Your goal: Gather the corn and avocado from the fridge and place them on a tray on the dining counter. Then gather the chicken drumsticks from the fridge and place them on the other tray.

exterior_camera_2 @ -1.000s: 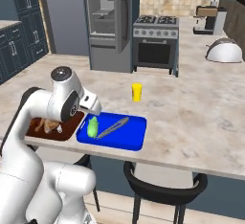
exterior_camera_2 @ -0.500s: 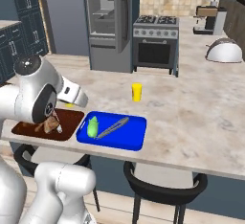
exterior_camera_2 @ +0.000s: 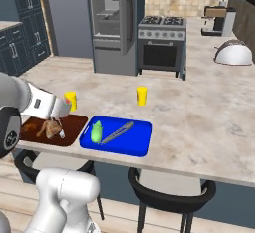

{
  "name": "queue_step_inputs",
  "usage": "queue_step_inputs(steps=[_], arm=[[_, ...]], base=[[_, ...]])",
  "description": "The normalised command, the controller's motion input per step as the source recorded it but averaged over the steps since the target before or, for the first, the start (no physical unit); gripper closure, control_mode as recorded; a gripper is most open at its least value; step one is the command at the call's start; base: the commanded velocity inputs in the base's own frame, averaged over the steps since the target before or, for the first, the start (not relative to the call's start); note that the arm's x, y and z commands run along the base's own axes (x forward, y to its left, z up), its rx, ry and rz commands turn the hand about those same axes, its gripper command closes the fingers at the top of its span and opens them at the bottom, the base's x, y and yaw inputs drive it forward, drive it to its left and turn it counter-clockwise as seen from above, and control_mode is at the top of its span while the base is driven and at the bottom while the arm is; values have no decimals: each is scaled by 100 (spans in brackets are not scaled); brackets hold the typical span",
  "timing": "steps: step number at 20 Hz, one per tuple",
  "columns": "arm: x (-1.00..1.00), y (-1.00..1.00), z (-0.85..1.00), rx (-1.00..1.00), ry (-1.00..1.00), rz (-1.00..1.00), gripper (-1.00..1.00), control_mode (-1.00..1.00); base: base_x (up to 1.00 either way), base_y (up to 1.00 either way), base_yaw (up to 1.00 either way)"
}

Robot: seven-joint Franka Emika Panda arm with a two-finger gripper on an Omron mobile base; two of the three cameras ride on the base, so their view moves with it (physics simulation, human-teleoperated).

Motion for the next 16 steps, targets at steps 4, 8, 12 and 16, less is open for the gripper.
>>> queue_step_inputs(steps=[4, 8, 12, 16], arm=[[-82, 8, 23, -1, -25, -3, -100, -100], [-31, 17, 1, -1, -5, -1, -100, -100], [0, 0, 0, 0, 0, 0, -100, -100], [-15, 0, -3, 0, -1, 0, -100, 100]], base=[[0, 0, 0], [0, 0, 0], [0, 0, 0], [-37, 13, 0]])
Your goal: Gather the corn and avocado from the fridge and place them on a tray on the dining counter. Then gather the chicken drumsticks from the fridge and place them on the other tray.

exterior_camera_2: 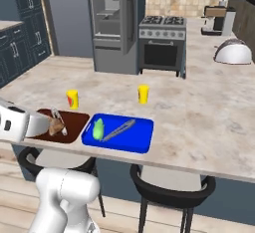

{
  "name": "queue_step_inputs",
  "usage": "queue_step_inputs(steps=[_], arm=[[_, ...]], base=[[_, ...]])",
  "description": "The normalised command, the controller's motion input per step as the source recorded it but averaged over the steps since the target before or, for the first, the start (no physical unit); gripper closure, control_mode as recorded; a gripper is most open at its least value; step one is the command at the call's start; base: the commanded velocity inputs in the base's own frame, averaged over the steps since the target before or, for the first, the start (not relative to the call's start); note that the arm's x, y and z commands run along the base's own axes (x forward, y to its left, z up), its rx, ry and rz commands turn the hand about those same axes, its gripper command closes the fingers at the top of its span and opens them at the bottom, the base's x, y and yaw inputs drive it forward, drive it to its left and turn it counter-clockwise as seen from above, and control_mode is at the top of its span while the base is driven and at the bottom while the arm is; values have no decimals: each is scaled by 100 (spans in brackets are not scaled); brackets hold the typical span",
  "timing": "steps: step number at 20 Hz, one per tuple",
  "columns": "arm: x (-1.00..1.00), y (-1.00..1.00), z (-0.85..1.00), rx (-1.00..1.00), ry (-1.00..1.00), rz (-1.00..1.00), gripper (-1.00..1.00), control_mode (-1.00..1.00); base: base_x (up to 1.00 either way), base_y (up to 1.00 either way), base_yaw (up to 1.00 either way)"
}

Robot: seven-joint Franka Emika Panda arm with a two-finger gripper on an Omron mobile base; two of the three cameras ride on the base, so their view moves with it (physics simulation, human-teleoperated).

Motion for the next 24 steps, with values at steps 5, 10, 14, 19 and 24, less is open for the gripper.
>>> queue_step_inputs(steps=[5, 10, 14, 19, 24], arm=[[0, 0, 0, 0, 0, 0, -100, 100], [0, 0, 0, 0, 0, 0, -100, 100], [0, 0, 0, 0, 0, 0, -100, 100], [0, 0, 0, 0, 0, 0, -100, 100], [0, 0, 0, 0, 0, 0, -100, 100]], base=[[-40, 84, 0], [-13, 100, 0], [-1, 100, 0], [0, 100, -1], [6, 100, -4]])
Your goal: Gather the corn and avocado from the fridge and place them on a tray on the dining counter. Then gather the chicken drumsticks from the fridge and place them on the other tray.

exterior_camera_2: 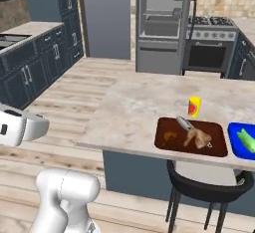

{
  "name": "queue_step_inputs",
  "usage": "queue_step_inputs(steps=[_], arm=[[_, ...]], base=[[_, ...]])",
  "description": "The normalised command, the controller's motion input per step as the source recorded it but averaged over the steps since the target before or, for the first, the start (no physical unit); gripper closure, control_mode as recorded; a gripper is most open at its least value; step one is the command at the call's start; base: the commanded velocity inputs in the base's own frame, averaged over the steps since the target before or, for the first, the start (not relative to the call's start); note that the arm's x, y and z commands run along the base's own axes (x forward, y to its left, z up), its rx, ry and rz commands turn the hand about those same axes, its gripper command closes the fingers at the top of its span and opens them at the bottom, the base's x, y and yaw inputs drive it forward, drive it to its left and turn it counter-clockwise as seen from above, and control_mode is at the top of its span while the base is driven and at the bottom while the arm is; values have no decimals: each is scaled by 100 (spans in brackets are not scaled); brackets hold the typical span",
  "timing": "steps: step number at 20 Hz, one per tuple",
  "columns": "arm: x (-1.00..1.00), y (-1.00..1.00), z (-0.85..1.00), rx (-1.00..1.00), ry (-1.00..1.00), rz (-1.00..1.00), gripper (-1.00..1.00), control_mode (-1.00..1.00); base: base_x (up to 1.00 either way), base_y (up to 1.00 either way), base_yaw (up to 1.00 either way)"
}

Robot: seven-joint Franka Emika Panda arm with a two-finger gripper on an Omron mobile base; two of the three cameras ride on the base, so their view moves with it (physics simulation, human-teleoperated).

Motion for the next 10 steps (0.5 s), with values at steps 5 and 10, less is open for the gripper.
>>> queue_step_inputs(steps=[5, 10], arm=[[0, 0, 0, 0, 0, 0, -100, 100], [0, 0, 0, 0, 0, 0, -100, 100]], base=[[34, 100, -9], [71, 100, -14]])
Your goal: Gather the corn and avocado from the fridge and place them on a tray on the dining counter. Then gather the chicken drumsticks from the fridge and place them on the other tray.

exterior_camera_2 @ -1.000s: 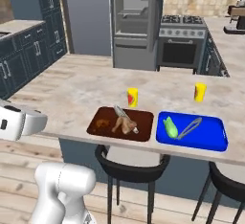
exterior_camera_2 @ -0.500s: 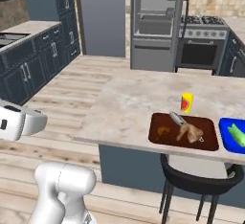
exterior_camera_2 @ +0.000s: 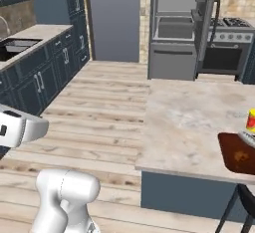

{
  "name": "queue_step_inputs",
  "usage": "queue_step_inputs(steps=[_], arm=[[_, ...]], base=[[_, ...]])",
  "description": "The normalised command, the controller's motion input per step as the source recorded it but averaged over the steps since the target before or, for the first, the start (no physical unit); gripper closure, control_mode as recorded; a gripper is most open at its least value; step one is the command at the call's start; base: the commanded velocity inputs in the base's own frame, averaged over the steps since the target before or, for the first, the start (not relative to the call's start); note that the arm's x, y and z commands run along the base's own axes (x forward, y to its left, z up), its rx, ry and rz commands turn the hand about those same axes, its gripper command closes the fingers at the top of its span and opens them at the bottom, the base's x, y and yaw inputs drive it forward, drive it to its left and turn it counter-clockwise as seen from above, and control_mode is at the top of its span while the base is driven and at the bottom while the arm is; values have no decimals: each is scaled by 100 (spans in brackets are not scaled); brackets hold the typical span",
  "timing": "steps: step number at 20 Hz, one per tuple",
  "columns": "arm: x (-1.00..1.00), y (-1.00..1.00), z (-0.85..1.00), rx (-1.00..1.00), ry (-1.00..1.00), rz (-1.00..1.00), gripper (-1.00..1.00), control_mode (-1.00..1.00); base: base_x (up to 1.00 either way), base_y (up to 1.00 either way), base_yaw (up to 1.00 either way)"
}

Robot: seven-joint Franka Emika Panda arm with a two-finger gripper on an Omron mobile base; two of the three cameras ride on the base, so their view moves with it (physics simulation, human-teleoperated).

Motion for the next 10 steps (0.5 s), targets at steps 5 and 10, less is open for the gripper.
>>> queue_step_inputs(steps=[5, 10], arm=[[0, 0, 0, 0, 0, 0, -100, 100], [0, 0, 0, 0, 0, 0, -100, 100]], base=[[97, 98, -19], [100, 77, -33]])
